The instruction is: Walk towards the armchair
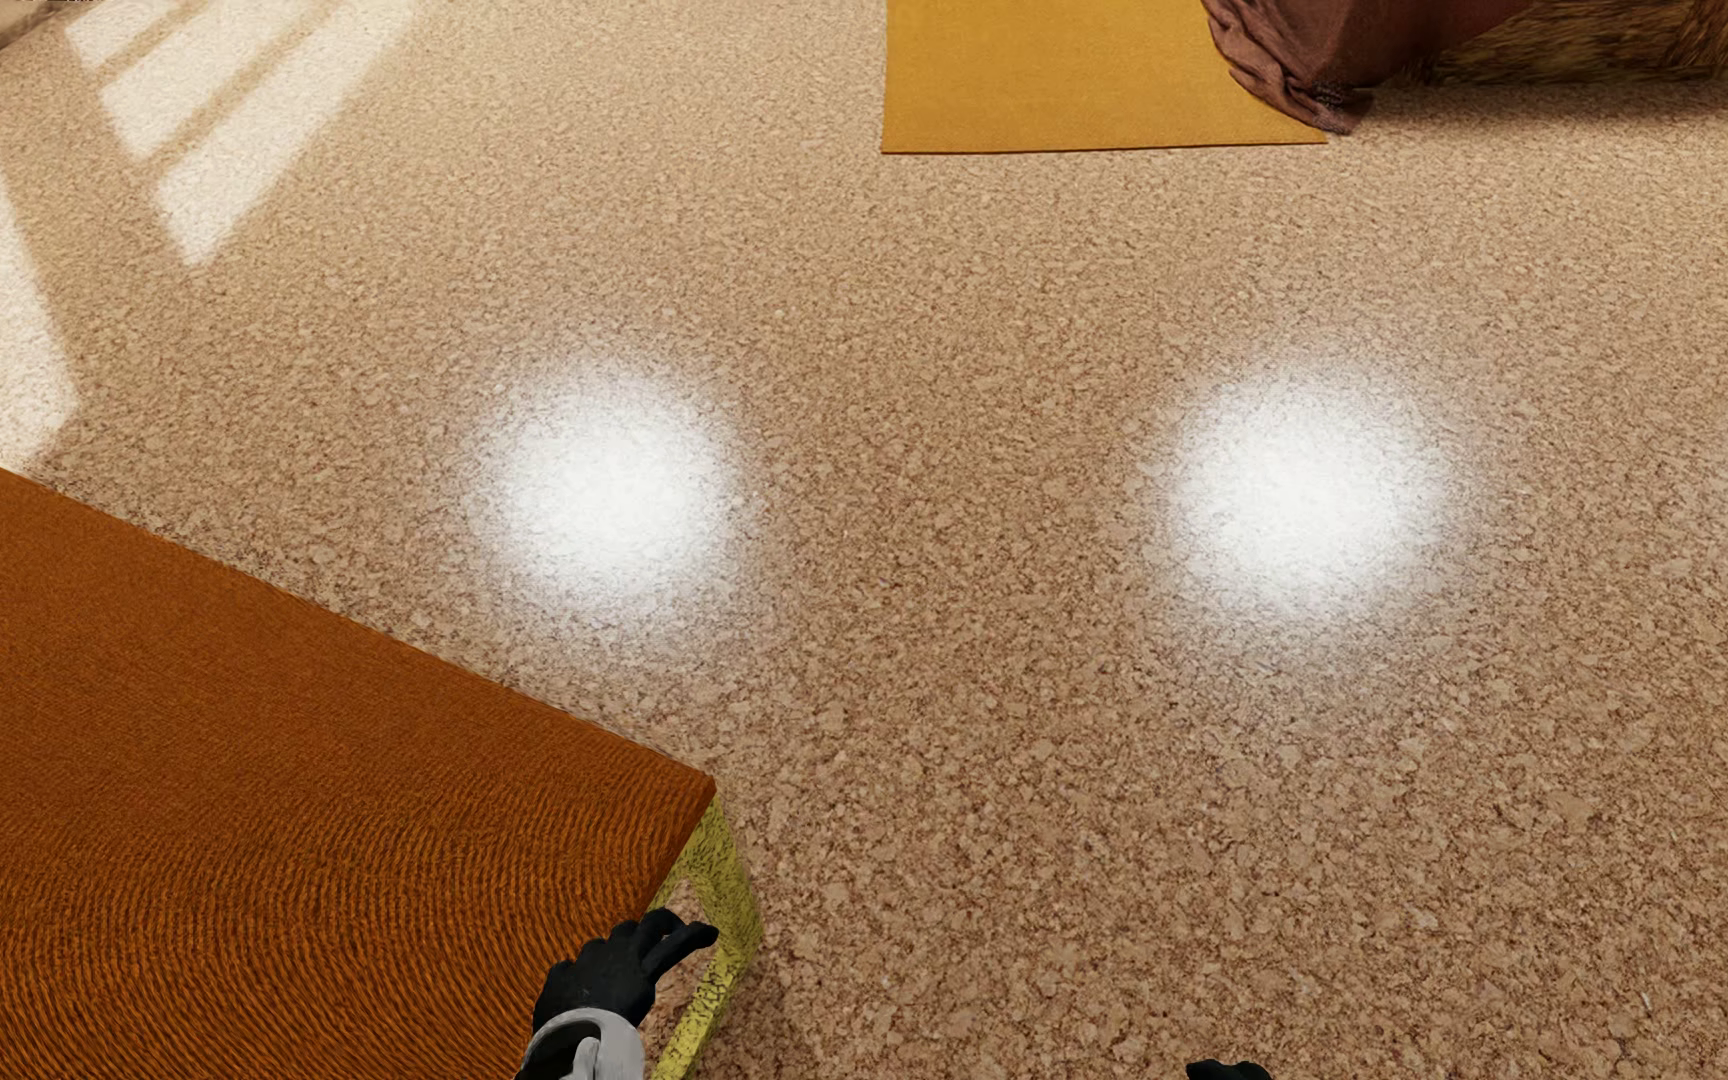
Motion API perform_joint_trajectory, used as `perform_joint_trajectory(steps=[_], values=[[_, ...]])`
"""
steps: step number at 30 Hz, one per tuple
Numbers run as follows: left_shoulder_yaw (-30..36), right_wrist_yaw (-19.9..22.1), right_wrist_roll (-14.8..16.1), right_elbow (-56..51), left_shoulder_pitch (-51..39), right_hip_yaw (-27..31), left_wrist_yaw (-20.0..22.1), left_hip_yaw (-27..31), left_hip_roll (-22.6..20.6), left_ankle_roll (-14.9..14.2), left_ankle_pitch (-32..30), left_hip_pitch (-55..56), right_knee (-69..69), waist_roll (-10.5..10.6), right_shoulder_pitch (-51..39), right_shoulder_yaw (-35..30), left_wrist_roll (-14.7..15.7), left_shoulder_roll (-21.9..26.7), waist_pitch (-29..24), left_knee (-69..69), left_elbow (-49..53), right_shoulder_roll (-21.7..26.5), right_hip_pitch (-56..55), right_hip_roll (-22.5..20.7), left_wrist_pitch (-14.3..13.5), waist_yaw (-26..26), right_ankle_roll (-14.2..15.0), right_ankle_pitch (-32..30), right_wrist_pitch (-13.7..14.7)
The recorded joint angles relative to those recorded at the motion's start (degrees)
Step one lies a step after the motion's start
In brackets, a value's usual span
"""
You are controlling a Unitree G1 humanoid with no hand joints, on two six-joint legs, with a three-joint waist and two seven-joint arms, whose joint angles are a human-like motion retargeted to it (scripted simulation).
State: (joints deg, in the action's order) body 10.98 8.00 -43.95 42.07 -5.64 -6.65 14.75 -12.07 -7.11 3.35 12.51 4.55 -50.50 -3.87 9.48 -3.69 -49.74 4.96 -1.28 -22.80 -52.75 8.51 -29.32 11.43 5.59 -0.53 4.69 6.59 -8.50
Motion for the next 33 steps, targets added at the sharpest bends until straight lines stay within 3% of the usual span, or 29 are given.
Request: perform_joint_trajectory(steps=[2, 4, 5, 6, 8, 9, 12, 13, 15, 16, 17, 19, 20, 22, 23, 24, 26, 28, 30, 31, 33], values=[[0.6, -0.6, -0.4, 1.1, -2.2, -2.9, 0.6, 0.4, 0.0, -0.3, 0.2, -3.1, 18.5, 0.7, 0.0, 0.3, 1.1, 0.8, 0.5, 2.6, 2.1, -0.8, -0.9, -2.0, -1.1, -0.6, 0.4, -1.9, -0.5], [1.5, -1.4, -0.9, 2.7, -3.4, -3.4, 0.6, 1.1, -0.3, -0.6, 0.4, -6.5, 36.6, 1.5, 0.1, 1.1, 2.5, 0.9, 1.2, 5.5, 3.8, -1.9, 0.0, -5.1, -1.8, -0.9, 3.0, -5.4, -1.5], [2.2, -1.9, -1.4, 3.4, -3.5, -1.3, 0.5, 1.6, -0.5, -0.9, 1.0, -8.1, 39.5, 1.9, 0.2, 1.5, 2.9, 0.7, 1.4, 6.0, 4.2, -2.2, -0.6, -6.4, -1.9, -1.1, 5.9, -4.8, -1.7], [3.2, -2.4, -1.9, 4.2, -3.2, 0.3, 0.5, 2.2, -0.5, -1.1, 1.0, -9.9, 39.8, 2.3, 0.4, 1.7, 2.8, 0.7, 1.7, 5.9, 4.6, -2.6, -0.5, -7.4, -1.9, -1.3, 6.6, -5.2, -1.9], [4.9, -3.0, -2.9, 5.6, -1.4, 1.1, 0.5, 3.7, 0.6, -1.8, -0.9, -13.5, 37.8, 3.3, 1.0, 2.2, 2.1, 1.0, 2.5, 5.9, 4.7, -3.9, 1.4, -9.5, -1.5, -1.6, -2.0, -13.0, -2.1], [5.3, -2.8, -3.2, 6.3, 0.2, 0.8, 0.2, 4.4, 1.8, -2.1, -3.3, -14.9, 37.3, 4.2, 1.4, 2.7, 1.8, 0.9, 3.0, 5.0, 4.2, -4.6, 3.2, -10.4, -0.7, -1.7, -2.2, -14.8, -2.3], [6.1, -3.5, -4.5, 9.2, 5.7, -1.1, -3.6, 6.1, 6.8, -6.1, -16.6, -12.9, 35.3, 7.3, 1.7, 3.1, 1.6, 0.7, 4.4, -7.0, 0.0, -6.0, 8.1, -13.8, 3.2, -1.4, -4.8, -9.7, -2.4], [8.2, -3.9, -5.1, 9.6, 7.0, -2.0, -7.2, 6.7, 9.0, -8.4, -21.6, -9.4, 33.8, 8.0, 1.3, 2.8, 0.8, 1.7, 4.5, -15.3, -1.2, -6.3, 9.1, -14.9, 2.8, -1.2, -5.6, -7.4, -2.0], [13.5, -3.0, -6.0, 10.4, 8.9, -4.1, -14.8, 9.0, 13.7, -14.4, -31.7, 0.2, 29.8, 9.5, -0.7, 2.0, -2.0, 6.4, 4.0, -34.0, -1.0, -6.9, 10.6, -17.1, -1.2, -0.9, -7.2, -2.6, 0.1], [14.5, -2.0, -6.5, 10.8, 9.6, -5.4, -17.0, 12.0, 14.1, -16.8, -34.2, 5.3, 28.7, 10.2, -2.1, 1.6, -2.4, 8.7, 3.6, -41.7, -0.2, -7.2, 12.0, -18.2, -2.4, -0.8, -7.5, -0.5, 1.3], [13.7, -1.2, -7.1, 10.4, 10.1, -6.7, -17.5, 15.1, 13.0, -17.5, -32.0, 10.0, 28.3, 10.9, -3.1, 0.8, -1.9, 9.9, 3.1, -47.0, 0.4, -7.3, 13.9, -19.2, -1.8, -0.8, -7.6, 1.2, 1.9], [8.9, 0.3, -8.3, 11.1, 11.7, -7.7, -12.5, 18.7, 12.8, -16.3, -23.3, 17.8, 27.7, 11.6, -5.8, -0.3, 0.9, 9.3, 2.4, -49.9, 0.7, -7.4, 17.6, -20.7, 2.3, -0.5, -7.7, 4.1, 1.9], [5.5, 0.2, -8.3, 11.3, 12.8, -7.3, -9.4, 19.3, 13.1, -13.1, -16.8, 20.8, 27.3, 11.8, -7.5, -0.2, 3.0, 8.3, 2.2, -47.7, 1.7, -7.2, 19.3, -21.2, 4.0, 0.1, -7.8, 5.3, 1.6], [1.1, 0.4, -7.2, 10.3, 14.6, -5.7, -5.7, 19.0, 13.3, -8.5, -7.9, 25.1, 27.6, 11.7, -10.3, 0.5, 6.5, 6.1, 2.0, -37.0, 4.2, -6.6, 22.6, -21.6, 4.8, 1.9, -7.8, 7.0, 1.9], [0.8, 0.8, -6.7, 9.1, 15.0, -4.8, -5.7, 18.1, 13.1, -6.2, -6.5, 26.3, 28.4, 11.5, -11.3, 0.3, 6.9, 5.5, 2.0, -29.2, 5.1, -6.1, 24.4, -21.6, 4.3, 2.8, -7.7, 7.5, 2.6], [1.2, 1.4, -6.4, 7.8, 15.2, -3.9, -6.3, 17.0, 13.1, -5.4, -7.6, 26.8, 29.4, 11.3, -12.0, -0.4, 6.4, 5.1, 2.0, -20.6, 5.7, -5.5, 26.1, -21.7, 3.7, 3.6, -7.7, 7.8, 3.6], [1.7, 1.9, -5.6, 5.7, 15.4, -2.2, -7.2, 14.3, 12.5, -7.2, -13.6, 26.3, 31.6, 10.8, -13.1, -2.9, 5.1, 4.2, 2.2, -2.8, 6.0, -4.2, 29.5, -22.0, 3.0, 4.7, -7.5, 8.3, 5.5], [1.6, 1.2, -3.6, 4.7, 15.5, -1.0, -7.3, 8.4, 12.8, -7.7, -15.1, 24.8, 33.5, 10.4, -13.5, -4.4, 4.2, 2.7, 2.3, 9.3, 5.3, -3.5, 33.1, -22.2, 3.2, 5.0, -7.1, 8.8, 5.7], [2.1, 0.3, -0.6, 4.7, 15.2, 0.3, -7.9, 5.8, 12.1, -2.2, -20.6, 23.4, 33.7, 9.8, -12.9, -4.4, 3.1, 1.3, 2.5, 9.9, 3.5, -3.7, 36.2, -21.7, 3.5, 5.3, -6.3, 8.7, 4.9], [2.5, 0.3, 0.5, 4.9, 15.0, 1.1, -8.5, 5.9, 11.5, -1.7, -22.6, 22.1, 32.7, 9.3, -12.2, -4.4, 2.3, 0.7, 2.7, 9.0, 2.3, -3.7, 37.7, -21.0, 3.7, 5.4, -5.6, 7.9, 4.1], [2.7, 0.6, 1.2, 6.3, 14.1, 1.9, -9.8, 4.4, 9.6, 0.6, -20.9, 19.2, 28.8, 7.5, -10.1, -4.0, 0.9, -0.7, 3.2, 7.4, -0.7, -3.7, 39.1, -18.3, 4.4, 5.4, -3.6, 3.4, 1.8]])
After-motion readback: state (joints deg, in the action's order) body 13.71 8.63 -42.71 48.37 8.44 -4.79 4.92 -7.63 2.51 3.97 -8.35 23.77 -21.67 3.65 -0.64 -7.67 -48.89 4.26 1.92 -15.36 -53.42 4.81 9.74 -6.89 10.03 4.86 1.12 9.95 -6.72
